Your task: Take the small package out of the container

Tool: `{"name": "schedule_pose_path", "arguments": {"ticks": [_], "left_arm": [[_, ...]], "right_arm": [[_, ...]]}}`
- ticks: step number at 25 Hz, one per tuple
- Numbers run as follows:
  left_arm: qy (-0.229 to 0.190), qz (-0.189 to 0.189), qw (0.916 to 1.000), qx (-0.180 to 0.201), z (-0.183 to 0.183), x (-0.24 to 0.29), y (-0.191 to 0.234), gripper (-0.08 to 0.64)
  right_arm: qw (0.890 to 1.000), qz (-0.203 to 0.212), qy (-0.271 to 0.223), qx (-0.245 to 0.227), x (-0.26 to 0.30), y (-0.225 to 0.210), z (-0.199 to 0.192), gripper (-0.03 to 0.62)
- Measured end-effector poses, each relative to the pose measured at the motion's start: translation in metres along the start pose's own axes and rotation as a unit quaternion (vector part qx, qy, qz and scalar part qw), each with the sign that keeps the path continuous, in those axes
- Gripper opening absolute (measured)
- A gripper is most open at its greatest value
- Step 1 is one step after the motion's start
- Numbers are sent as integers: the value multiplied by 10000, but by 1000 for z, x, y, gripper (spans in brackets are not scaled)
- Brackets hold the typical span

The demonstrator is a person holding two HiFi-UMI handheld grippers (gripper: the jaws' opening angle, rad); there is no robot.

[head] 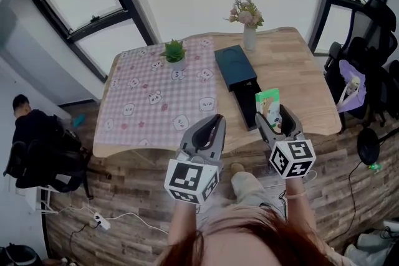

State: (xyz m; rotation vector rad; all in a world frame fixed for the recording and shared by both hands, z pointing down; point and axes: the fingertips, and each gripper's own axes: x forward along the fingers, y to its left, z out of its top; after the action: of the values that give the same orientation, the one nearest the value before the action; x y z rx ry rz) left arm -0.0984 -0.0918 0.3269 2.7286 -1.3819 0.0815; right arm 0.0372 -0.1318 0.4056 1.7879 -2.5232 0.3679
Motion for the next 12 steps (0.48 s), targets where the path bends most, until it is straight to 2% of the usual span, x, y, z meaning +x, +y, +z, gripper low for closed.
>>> {"name": "schedule_pose_path", "arguments": {"ticks": [12], "left_arm": [[-180,19,9997,-149,2,-29,-18,21]], "right_arm": [[9992,0,-381,-141,-36,19,17,319]]}}
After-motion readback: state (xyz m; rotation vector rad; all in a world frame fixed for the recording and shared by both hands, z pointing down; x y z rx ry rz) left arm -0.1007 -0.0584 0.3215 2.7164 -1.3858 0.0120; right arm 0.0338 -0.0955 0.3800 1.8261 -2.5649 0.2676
